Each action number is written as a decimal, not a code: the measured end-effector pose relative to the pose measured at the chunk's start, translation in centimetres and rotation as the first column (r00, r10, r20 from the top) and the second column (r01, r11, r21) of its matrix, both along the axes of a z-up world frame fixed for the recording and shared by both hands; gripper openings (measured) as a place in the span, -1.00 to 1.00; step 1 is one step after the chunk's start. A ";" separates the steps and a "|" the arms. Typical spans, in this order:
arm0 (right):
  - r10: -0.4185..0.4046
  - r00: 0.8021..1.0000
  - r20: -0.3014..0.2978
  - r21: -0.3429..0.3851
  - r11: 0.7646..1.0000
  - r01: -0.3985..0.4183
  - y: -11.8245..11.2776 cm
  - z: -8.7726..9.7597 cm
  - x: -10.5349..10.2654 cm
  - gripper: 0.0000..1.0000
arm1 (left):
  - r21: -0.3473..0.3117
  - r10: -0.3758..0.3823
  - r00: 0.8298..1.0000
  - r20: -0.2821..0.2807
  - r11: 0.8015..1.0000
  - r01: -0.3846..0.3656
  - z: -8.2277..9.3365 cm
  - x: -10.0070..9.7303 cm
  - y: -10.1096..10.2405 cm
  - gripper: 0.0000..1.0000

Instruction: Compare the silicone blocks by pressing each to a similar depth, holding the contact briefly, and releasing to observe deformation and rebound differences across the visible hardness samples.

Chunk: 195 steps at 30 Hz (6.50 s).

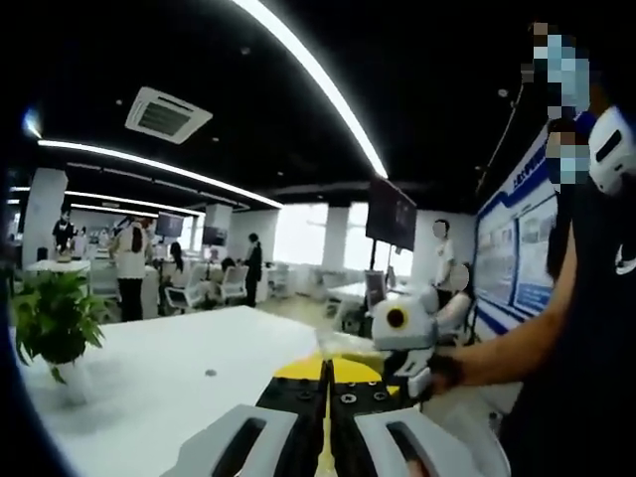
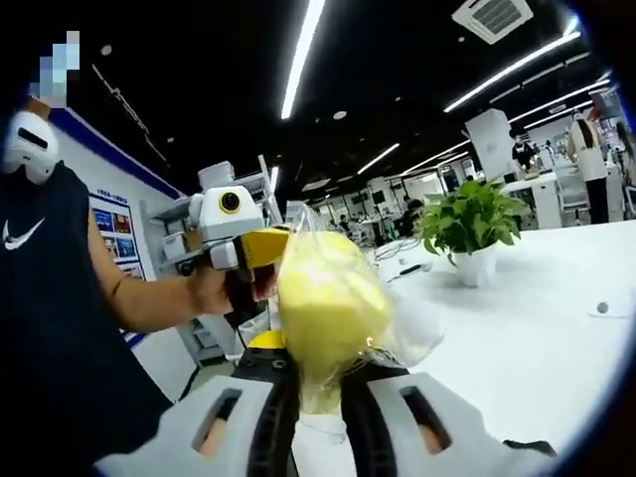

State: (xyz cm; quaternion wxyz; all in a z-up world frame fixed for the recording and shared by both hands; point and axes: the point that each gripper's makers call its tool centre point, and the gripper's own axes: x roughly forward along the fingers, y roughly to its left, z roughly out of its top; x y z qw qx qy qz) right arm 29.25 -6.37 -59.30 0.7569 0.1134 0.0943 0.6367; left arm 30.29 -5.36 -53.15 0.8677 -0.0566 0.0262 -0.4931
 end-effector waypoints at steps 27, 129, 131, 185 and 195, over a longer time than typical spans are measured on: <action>-0.303 0.938 0.167 -0.105 0.941 0.322 -6.6 -1.2 4.4 0.93 | -0.128 0.050 0.998 -0.030 0.990 -0.054 2.1 1.5 2.2 -1.00; -0.615 0.783 0.093 -0.352 0.715 0.604 -21.3 -15.4 1.8 0.93 | -0.166 0.172 0.786 -0.594 0.930 -0.329 -22.2 3.3 7.8 -1.00; -0.616 0.782 0.094 -0.353 0.714 0.604 -21.3 -15.3 1.8 0.93 | -0.128 0.220 0.776 -0.591 0.925 -0.359 -23.3 4.1 8.7 -1.00; -0.631 0.774 0.052 -0.351 0.714 0.606 -21.2 -15.9 1.3 0.93 | 0.127 0.410 0.649 -0.640 0.890 -0.437 -31.3 4.8 10.2 -1.00; -0.632 0.773 0.053 -0.346 0.715 0.608 -21.2 -15.5 1.3 0.93 | 0.090 0.352 0.681 -0.642 0.917 -0.389 -30.7 4.9 9.4 -0.81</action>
